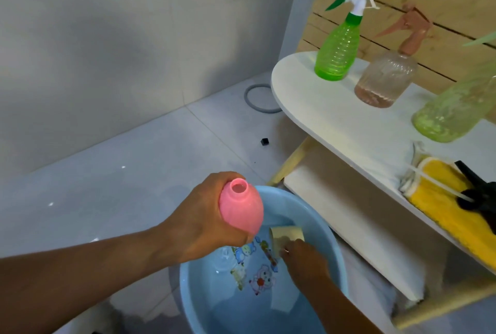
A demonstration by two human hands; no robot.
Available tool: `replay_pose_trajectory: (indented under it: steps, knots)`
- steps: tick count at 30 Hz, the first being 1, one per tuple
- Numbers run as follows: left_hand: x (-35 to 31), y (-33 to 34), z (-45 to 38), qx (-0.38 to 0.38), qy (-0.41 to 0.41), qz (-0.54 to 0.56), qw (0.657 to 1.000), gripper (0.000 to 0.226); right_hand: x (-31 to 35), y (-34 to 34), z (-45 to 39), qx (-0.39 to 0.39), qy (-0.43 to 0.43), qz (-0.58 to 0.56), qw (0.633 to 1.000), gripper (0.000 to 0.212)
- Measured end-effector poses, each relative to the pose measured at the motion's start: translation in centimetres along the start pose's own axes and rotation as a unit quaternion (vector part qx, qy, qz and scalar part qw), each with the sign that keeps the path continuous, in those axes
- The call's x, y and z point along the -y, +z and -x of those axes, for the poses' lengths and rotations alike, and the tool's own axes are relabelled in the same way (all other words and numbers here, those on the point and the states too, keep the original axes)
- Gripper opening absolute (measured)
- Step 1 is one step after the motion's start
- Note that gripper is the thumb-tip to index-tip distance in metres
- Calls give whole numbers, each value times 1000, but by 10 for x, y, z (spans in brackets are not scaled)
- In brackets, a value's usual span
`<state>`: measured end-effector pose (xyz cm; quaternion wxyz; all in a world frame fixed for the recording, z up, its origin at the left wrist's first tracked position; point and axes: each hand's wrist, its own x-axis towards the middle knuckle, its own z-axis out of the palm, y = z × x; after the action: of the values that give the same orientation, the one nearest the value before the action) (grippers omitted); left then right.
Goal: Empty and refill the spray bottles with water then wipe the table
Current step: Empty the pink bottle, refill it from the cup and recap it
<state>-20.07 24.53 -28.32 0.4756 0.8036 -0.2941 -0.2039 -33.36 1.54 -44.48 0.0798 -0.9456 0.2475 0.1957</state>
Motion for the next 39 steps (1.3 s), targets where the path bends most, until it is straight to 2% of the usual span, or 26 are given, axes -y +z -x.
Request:
replay_pose_trajectory:
  steps: [3, 8, 11, 14, 19, 21, 24, 28, 34, 39]
  knots:
    - [1, -4, -1, 7, -1, -7, 1000, 86, 9, 10, -3, 18, -9, -11, 1000, 28]
    - [5, -14, 2, 22, -10, -7, 1000, 85, 26, 2, -3, 13, -5, -196, 981, 29]
    - [7, -17, 5, 29, -14, 0, 999, 85, 28, -12, -2, 3, 32, -332, 943, 32]
    - [7, -19, 9, 40, -10, 10, 999, 87, 25, -30, 4, -15, 71, -470, 880, 35]
    - [9, -18, 17, 37, -17, 16, 999, 87, 25, -74, 28, -81, 59, -554, 827, 43]
    - [9, -17, 20, 38, -18, 16, 999, 86, 24, -95, 39, -121, 45, -577, 807, 47]
    - [7, -15, 25, 39, -21, 11, 999, 84, 23, -132, 58, -168, 19, -593, 787, 39]
    - [2, -12, 29, 38, -28, -5, 999, 85, 25, -177, 78, -229, -19, -587, 776, 49]
    - [-10, -12, 31, 35, -30, -40, 998, 88, 38, -228, 112, -305, -107, -548, 772, 39]
    - [-20, -14, 28, 26, -34, -49, 998, 95, 50, -247, 135, -321, -178, -526, 767, 36]
